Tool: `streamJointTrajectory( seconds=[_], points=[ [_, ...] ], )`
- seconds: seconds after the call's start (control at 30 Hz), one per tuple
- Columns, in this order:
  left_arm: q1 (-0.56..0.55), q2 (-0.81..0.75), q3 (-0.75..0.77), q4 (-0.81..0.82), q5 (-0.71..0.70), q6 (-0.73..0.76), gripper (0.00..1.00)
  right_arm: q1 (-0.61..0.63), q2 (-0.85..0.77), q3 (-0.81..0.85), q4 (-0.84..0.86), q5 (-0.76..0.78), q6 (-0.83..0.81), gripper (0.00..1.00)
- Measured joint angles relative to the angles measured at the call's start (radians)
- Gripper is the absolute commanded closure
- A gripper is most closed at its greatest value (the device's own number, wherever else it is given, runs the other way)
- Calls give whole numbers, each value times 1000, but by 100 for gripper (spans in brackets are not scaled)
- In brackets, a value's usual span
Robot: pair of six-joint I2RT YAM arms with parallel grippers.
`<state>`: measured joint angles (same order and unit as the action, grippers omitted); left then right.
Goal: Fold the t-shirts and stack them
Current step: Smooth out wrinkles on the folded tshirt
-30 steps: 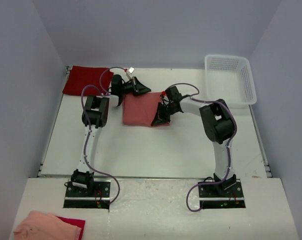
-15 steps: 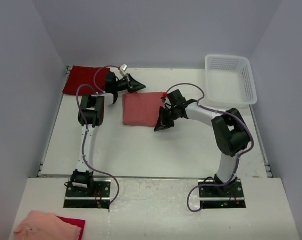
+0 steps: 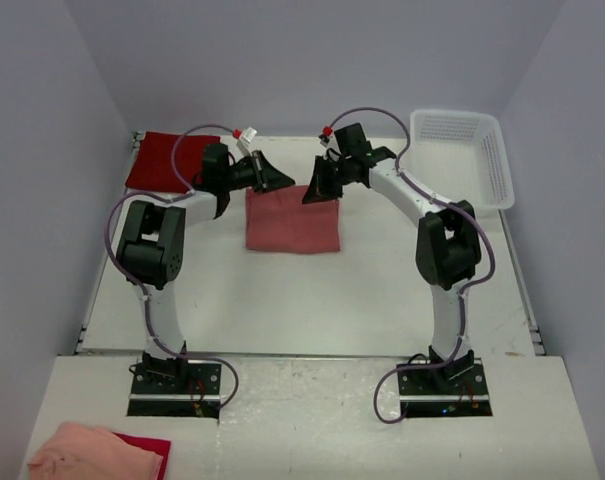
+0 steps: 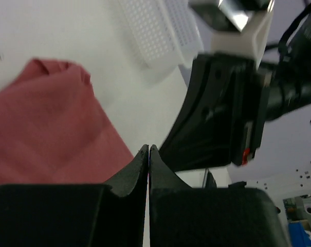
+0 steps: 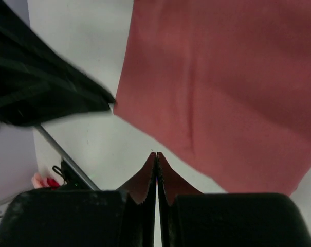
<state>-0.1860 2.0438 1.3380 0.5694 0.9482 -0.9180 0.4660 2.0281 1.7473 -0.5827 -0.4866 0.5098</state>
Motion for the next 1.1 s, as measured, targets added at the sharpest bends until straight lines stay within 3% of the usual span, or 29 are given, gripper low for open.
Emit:
streamJointTrajectory(
  seconds=[0.2,0.37,0.83,1.1],
  points=[
    [-73,-13,-208,-119,-66,70,100,-97,266,219,-52,-139,1,100],
    [-93,-13,-282,-129,-116,93,100,-151,406,280,-92,-208,5,100],
    [-96,-176,-446,-271,-321,215,100,-158,440,251,-170,-237,22,100],
    [-95,-168,-521,-238,-336,231,100,-159,429,188,-165,-262,82,100]
  ],
)
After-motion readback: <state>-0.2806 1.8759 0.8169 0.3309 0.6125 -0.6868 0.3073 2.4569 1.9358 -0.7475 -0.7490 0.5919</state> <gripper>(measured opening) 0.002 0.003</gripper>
